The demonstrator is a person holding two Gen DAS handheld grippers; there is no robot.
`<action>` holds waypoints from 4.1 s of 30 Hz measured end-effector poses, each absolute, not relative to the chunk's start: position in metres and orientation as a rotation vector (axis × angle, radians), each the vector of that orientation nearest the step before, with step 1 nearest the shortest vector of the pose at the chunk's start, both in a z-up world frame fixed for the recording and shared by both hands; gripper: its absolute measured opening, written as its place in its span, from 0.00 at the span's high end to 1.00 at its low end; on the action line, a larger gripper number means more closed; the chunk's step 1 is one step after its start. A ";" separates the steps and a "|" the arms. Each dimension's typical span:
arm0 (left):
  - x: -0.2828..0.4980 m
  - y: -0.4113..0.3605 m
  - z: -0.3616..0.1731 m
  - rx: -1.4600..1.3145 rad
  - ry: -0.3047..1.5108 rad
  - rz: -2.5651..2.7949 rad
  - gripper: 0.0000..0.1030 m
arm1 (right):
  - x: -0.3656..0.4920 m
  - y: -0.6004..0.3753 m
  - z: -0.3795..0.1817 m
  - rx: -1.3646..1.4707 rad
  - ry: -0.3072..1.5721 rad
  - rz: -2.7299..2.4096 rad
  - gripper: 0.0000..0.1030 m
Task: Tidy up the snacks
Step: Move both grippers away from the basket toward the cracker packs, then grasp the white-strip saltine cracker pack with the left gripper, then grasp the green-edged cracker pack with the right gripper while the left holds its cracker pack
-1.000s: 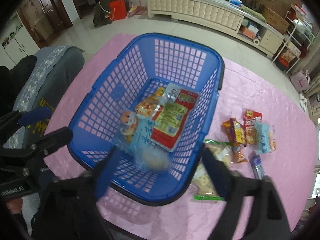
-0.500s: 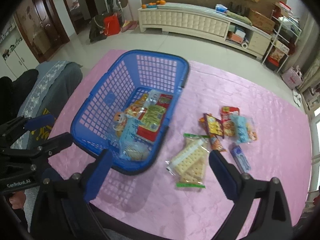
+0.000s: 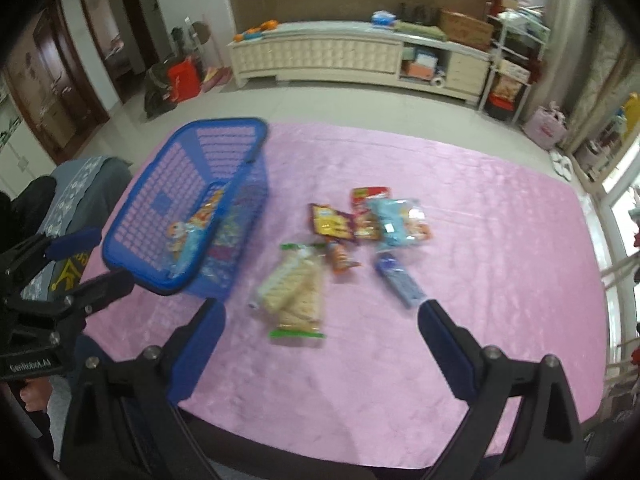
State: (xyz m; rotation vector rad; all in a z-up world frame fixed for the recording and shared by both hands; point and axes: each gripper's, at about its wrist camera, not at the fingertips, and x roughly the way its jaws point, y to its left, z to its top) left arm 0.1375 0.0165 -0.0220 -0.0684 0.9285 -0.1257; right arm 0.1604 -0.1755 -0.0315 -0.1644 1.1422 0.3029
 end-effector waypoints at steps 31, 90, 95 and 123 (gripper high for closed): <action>0.171 -0.096 -0.149 0.183 0.920 -0.137 0.24 | 0.130 -0.288 -0.145 -0.089 1.045 0.149 0.04; 0.156 -0.100 -0.177 0.064 1.102 -0.202 0.46 | 0.126 -0.299 -0.168 0.011 1.170 0.117 0.04; 0.153 -0.098 -0.184 0.052 1.131 -0.197 0.46 | 0.117 -0.302 -0.169 0.040 1.189 0.120 0.04; 0.100 -0.070 -0.136 0.059 1.042 -0.164 0.58 | 0.100 -0.265 -0.157 0.041 1.220 0.178 0.04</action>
